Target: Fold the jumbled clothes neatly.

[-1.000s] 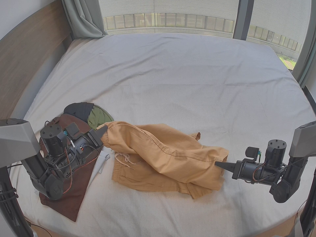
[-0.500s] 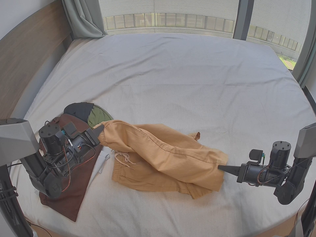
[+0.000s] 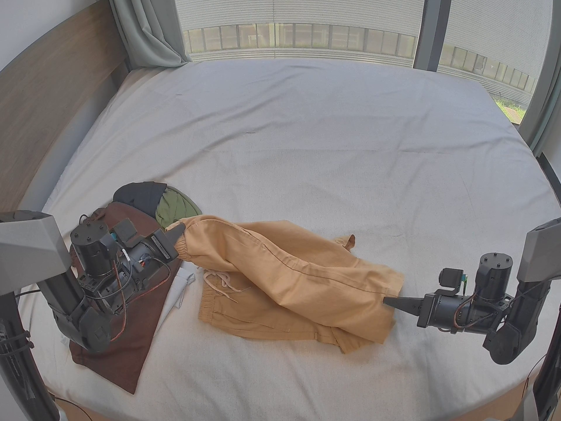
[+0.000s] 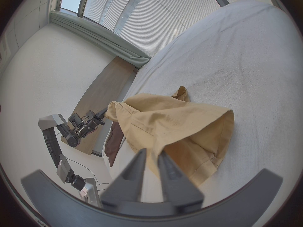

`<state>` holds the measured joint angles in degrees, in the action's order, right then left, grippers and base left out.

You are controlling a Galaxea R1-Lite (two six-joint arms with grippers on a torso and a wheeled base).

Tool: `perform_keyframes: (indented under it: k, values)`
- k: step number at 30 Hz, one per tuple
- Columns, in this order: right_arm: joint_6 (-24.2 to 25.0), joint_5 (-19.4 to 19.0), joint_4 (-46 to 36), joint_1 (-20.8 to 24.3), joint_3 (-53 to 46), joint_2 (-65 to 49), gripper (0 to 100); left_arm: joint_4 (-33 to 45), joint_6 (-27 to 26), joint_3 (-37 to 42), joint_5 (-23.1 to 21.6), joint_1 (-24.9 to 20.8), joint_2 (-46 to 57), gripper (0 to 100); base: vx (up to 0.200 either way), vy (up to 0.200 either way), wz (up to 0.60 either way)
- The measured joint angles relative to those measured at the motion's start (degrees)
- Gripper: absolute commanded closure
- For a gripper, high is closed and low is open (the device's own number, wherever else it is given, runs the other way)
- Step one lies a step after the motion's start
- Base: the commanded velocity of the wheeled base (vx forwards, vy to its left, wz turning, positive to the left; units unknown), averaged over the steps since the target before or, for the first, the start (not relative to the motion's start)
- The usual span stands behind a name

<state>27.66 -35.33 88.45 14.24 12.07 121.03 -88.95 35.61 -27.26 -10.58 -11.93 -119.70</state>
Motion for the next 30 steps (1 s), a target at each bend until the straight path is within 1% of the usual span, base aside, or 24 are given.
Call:
perform_keyframes:
  k: [4,15,24,30]
  values:
    - [-1.1,0.1,0.0,0.3,0.7,1.3,0,0.0,0.0,0.0,0.0,0.0,0.0,100,0.0,0.0,0.0]
    - [-1.3,0.2,0.1,1.2,3.3,5.2,0,0.0,0.0,0.3,0.0,-0.4,0.4,100,0.0,0.0,0.0]
    - [-1.3,0.5,0.1,4.0,4.8,6.4,0,0.0,0.1,0.2,0.0,-0.3,0.5,100,0.0,0.0,0.0]
    - [-1.2,0.6,0.1,4.9,6.2,6.6,0,0.0,0.1,0.2,0.0,-0.2,0.5,100,0.0,0.0,0.0]
